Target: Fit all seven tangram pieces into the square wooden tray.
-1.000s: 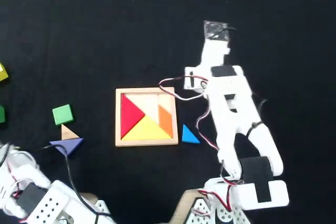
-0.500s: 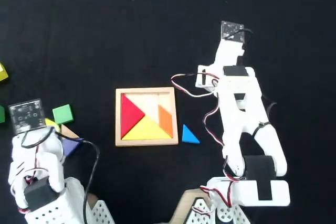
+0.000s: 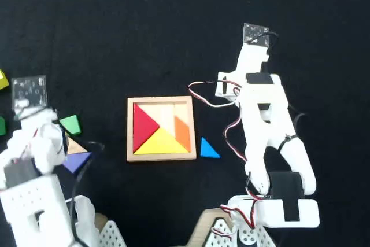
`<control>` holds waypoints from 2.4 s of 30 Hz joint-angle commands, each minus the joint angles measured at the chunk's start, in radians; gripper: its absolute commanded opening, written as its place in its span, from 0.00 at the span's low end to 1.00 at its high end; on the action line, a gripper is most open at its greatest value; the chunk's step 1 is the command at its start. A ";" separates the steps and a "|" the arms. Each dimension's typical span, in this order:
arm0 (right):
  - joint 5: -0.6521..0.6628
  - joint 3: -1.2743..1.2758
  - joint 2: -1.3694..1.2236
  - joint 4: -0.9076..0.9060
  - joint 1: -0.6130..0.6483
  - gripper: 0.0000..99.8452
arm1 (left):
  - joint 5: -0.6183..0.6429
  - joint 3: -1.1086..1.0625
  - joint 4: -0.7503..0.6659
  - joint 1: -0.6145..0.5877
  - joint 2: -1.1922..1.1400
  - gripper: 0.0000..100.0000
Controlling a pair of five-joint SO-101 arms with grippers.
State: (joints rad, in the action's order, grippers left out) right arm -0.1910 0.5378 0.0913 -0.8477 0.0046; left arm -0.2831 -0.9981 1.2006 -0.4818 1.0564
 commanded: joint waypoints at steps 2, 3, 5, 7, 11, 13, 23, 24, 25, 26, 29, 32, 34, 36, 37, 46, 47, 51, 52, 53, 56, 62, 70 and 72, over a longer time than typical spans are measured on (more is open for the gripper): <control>0.006 -0.005 0.004 0.018 -0.020 0.01 | -0.012 0.159 0.118 0.008 -0.124 0.10; 0.006 -0.005 0.004 0.018 -0.020 0.01 | -0.012 0.179 0.135 0.008 -0.123 0.10; 0.006 -0.005 0.004 0.018 -0.020 0.01 | -0.014 0.209 0.157 0.007 -0.112 0.10; 0.006 -0.005 0.004 0.018 -0.020 0.01 | -0.018 0.226 0.170 0.004 -0.095 0.10; 0.006 -0.005 0.004 0.018 -0.018 0.01 | -0.020 0.236 0.167 -0.022 -0.092 0.10; 0.006 -0.005 0.004 0.018 -0.018 0.01 | -0.028 0.231 0.173 -0.022 -0.092 0.12; 0.012 0.035 0.004 0.078 -0.018 0.01 | -0.364 0.216 0.322 -0.054 -0.092 0.18; 0.028 0.036 0.004 0.078 -0.018 0.01 | -0.431 0.196 0.328 -0.067 -0.092 0.17; 0.046 0.038 0.004 0.080 -0.018 0.01 | -0.509 0.174 0.321 -0.081 -0.092 0.17; 0.057 0.038 0.004 0.080 -0.017 0.01 | -0.589 0.147 0.298 -0.091 -0.092 0.17; 0.061 0.038 0.004 0.081 -0.017 0.01 | -0.738 0.053 0.173 -0.111 -0.094 0.17; 0.061 0.038 0.004 0.081 -0.017 0.01 | -0.796 -0.051 0.071 -0.114 -0.094 0.17; 0.061 0.038 0.004 0.078 -0.017 0.01 | -0.872 -0.130 0.005 -0.127 -0.094 0.17; 0.061 0.038 0.004 0.077 -0.018 0.01 | -0.925 -0.203 -0.058 -0.145 -0.094 0.17; 0.061 0.039 0.004 0.077 -0.018 0.01 | -0.936 -0.229 -0.094 -0.157 -0.094 0.17; 0.061 0.039 0.004 0.080 -0.014 0.01 | -0.919 -0.236 -0.163 -0.220 -0.224 0.10; 0.061 0.039 0.004 0.080 -0.014 0.01 | -0.888 -0.216 -0.161 -0.219 -0.267 0.10; 0.061 0.039 0.004 0.080 -0.014 0.01 | -0.789 -0.117 -0.123 -0.217 -0.459 0.10; 0.061 0.039 0.004 0.080 -0.014 0.01 | -0.798 -0.094 -0.100 -0.205 -0.506 0.10; 0.061 0.039 0.004 0.080 -0.014 0.01 | -0.809 -0.076 -0.086 -0.183 -0.554 0.10; 0.061 0.039 0.004 0.081 -0.014 0.01 | -0.779 0.001 -0.100 -0.142 -0.690 0.10; 0.061 0.039 0.004 0.081 -0.014 0.01 | -0.674 0.165 -0.152 -0.131 -0.913 0.10; 0.063 0.038 0.004 0.081 -0.012 0.01 | -0.663 0.269 -0.152 -0.117 -1.028 0.10; 0.063 0.038 0.004 0.081 -0.012 0.01 | -0.643 0.280 -0.152 -0.084 -1.028 0.10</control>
State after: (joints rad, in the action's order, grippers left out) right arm -0.1373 0.5792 0.0913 -0.7864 0.0046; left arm -0.9582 -0.7925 1.0748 -0.6183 0.0315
